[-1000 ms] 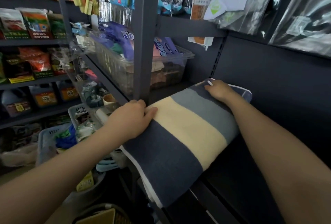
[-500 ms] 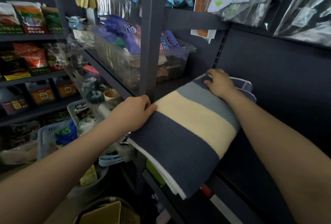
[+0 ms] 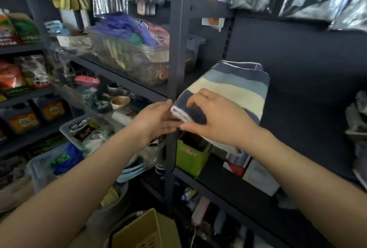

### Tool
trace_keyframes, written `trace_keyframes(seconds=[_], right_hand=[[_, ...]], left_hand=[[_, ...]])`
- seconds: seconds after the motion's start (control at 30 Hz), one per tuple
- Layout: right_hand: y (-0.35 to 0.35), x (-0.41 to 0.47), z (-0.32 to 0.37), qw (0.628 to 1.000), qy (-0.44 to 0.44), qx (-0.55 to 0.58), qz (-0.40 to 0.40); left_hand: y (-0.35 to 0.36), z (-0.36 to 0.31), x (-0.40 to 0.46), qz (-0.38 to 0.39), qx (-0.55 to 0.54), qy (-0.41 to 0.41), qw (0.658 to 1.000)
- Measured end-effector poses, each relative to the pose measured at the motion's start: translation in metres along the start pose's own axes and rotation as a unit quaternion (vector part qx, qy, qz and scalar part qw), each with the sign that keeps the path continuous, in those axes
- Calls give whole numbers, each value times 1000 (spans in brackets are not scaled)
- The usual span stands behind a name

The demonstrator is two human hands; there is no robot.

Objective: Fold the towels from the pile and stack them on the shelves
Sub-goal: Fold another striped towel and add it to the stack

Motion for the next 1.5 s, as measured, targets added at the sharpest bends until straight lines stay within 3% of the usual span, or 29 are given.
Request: trace_keyframes(seconds=[0.13, 0.27, 0.37, 0.5, 0.67, 0.83, 0.97, 1.07, 1.3, 1.4, 1.5], right_hand=[[12, -7, 19, 994, 81, -58, -36], [21, -4, 12, 983, 169, 12, -67], [28, -5, 4, 978, 189, 47, -77], [31, -9, 7, 981, 168, 75, -67], [33, -6, 19, 988, 117, -73, -75], [25, 0, 17, 986, 115, -11, -120], [37, 0, 25, 989, 77, -113, -63], [39, -12, 26, 982, 51, -167, -73], [12, -71, -6, 950, 119, -269, -103], [-4, -84, -13, 946, 158, -234, -156], [1, -84, -12, 959, 119, -218, -138]], left_hand=[[3, -4, -2, 26, -34, -49, 998], [11, -5, -5, 42, -12, -94, 995], [14, -3, -4, 41, 5, -104, 994], [14, -2, -5, 41, -28, -79, 996], [10, -6, -6, 37, -9, -63, 997], [0, -9, -1, 22, 38, -47, 998], [0, -7, 0, 26, -5, -93, 995], [4, -6, -1, 28, 59, -75, 995], [7, -6, 5, -52, 8, 0, 999], [1, -2, 7, -74, 20, 24, 997], [2, 4, 4, -51, -1, -8, 999]])
Point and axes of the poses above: each hand's wrist, its own x-axis towards the middle knuckle, its own y-axis out of the palm, z = x × y, the point moved 3 cm from there along x, towards the middle knuckle, and after that the axes turned 9 degrees about -x, right-handed, at the moved point
